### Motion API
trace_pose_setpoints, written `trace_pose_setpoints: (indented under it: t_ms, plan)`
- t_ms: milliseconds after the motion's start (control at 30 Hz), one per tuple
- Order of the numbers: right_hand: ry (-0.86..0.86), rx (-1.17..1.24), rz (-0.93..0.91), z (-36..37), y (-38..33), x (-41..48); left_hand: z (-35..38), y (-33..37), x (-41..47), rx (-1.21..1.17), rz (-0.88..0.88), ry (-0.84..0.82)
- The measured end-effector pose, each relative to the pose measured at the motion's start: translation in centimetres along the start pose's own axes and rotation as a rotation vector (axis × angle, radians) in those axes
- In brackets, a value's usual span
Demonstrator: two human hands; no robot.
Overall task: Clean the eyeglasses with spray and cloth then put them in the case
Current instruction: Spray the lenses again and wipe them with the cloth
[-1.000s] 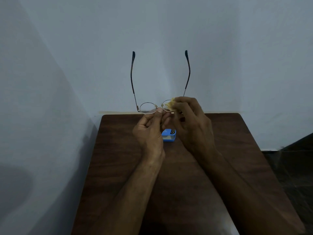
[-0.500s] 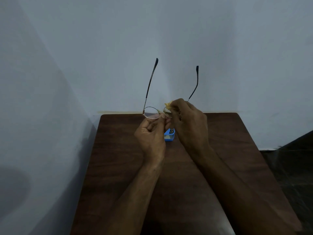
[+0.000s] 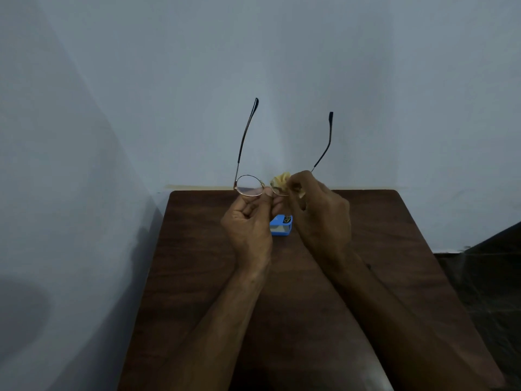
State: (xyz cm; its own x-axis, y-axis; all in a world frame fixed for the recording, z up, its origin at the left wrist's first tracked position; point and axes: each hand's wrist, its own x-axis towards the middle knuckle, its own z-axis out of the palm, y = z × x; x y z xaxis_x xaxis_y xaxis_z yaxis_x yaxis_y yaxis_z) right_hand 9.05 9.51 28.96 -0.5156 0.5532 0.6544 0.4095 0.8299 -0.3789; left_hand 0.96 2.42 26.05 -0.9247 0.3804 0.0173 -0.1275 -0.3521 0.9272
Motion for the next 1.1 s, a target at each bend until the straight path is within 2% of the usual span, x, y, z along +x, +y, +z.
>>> trace_pose_setpoints:
  t_ms: [67, 233, 367, 533, 667, 833, 1100]
  plan:
    - [0.024, -0.057, -0.025, 0.1, 0.3, 0.6, 0.1, 0.0, -0.3, 0.005, -0.004, -0.009]
    - [-0.045, 0.02, -0.032, -0.3, -0.9, -0.8, 0.0, -0.1, 0.0, -0.016, -0.008, 0.012]
    - [0.022, -0.122, -0.048, -0.4, 0.2, 0.0, 0.0, 0.2, -0.3, 0.025, 0.0, 0.008]
    - [-0.014, -0.024, -0.108, -1.1, -0.9, -1.3, 0.1, 0.8, -0.4, -0.038, -0.01, 0.012]
    - [0.028, -0.12, -0.045, -0.9, 0.3, 0.2, 0.4, 0.9, -1.0, -0.002, -0.015, -0.003]
    - [-0.039, 0.021, -0.108, -1.0, -0.7, -1.7, 0.1, 1.0, -0.6, -0.03, -0.056, 0.002]
    - [0.005, 0.157, -0.082, -0.1, 0.1, -2.3, 0.5, 0.9, -0.8, -0.027, -0.092, 0.003]
